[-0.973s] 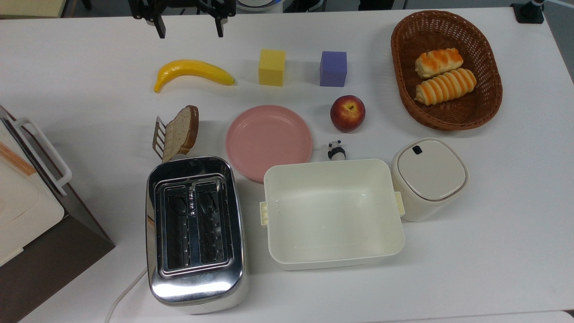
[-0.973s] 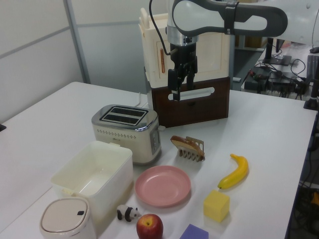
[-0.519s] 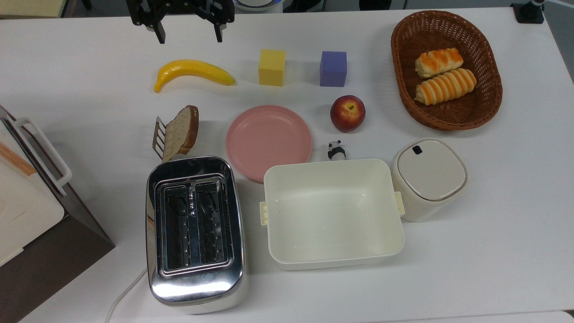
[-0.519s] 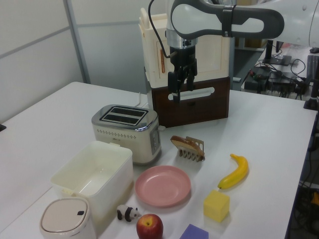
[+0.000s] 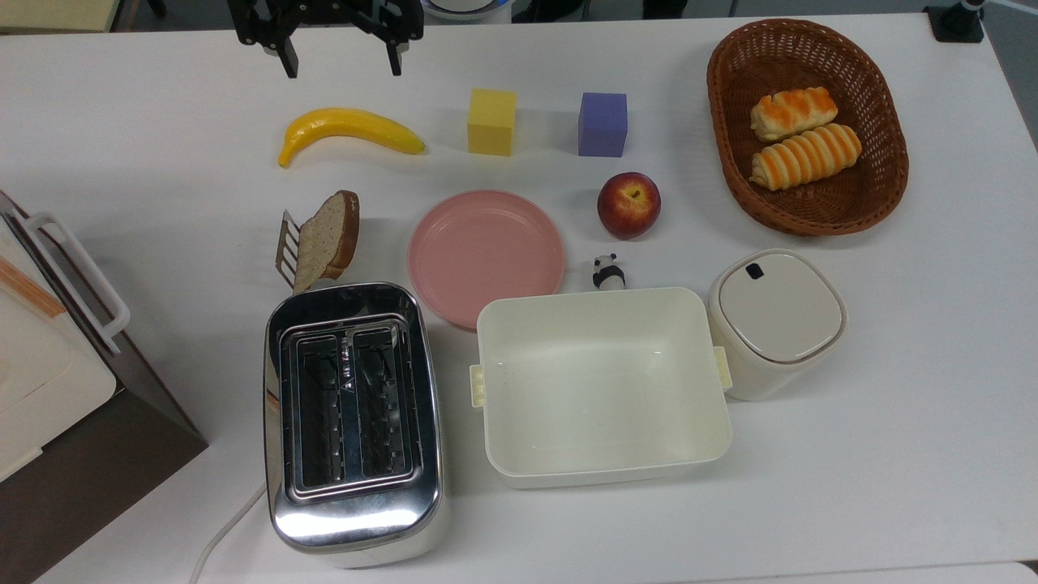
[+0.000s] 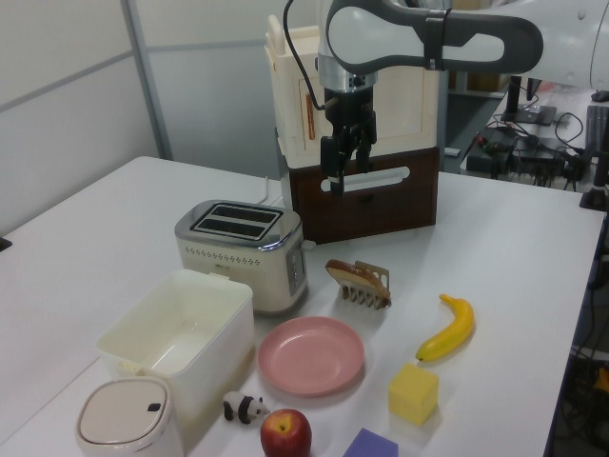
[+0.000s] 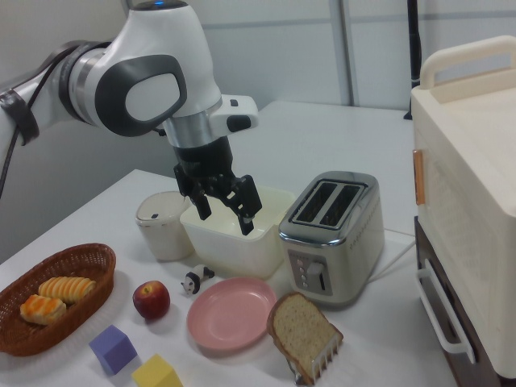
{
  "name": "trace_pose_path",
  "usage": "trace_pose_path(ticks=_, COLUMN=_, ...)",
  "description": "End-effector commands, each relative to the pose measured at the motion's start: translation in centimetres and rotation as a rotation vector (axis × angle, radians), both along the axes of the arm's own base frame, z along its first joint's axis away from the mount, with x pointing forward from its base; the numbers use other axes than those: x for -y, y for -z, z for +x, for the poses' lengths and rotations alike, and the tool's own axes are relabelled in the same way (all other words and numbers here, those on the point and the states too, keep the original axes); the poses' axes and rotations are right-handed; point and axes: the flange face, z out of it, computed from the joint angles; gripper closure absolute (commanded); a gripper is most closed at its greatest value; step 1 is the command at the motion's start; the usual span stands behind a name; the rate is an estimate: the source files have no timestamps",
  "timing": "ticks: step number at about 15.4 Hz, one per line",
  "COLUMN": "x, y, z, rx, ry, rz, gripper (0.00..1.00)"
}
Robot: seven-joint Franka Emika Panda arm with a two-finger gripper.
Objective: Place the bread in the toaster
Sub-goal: 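Move the open gripper down to the bread slice in the wooden rack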
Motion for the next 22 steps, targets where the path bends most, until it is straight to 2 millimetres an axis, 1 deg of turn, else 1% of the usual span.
trace_pose_path(ticks=1, x=-0.1, y=-0.5, z=-0.7, rx=-0.004, ry=-0.005, rz=-0.001, gripper=0.00)
trace_pose_path(ticks=4, x=0.0, y=-0.4, z=-0.6, rx=-0.005, ry=-0.003, rz=-0.002, gripper=0.00)
trace_pose_path(ticks=9, x=0.6, y=1.5, z=0.0, rx=-0.040, ry=-0.001, rz=-0.022, gripper=0.00)
trace_pose_path(ticks=12, x=0.9, y=4.0, z=0.7, rx=-0.059, ry=0.003, rz=-0.038, gripper=0.00)
trace_pose_path(ticks=15, x=1.7, y=7.9, z=1.5, rx=-0.096, ry=0.003, rz=-0.103, gripper=0.00)
trace_pose_path(ticks=17, x=2.1, y=9.8, z=2.3, rx=-0.104, ry=0.051, rz=-0.125, gripper=0.00)
trace_pose_path(ticks=18, x=2.7, y=10.3, z=2.4, rx=-0.112, ry=0.063, rz=-0.132, gripper=0.00)
trace_pose_path(ticks=19, x=3.6, y=10.5, z=2.3, rx=-0.115, ry=0.072, rz=-0.141, gripper=0.00)
trace_pose_path(ticks=22, x=4.2, y=11.5, z=2.4, rx=-0.132, ry=0.078, rz=-0.142, gripper=0.00)
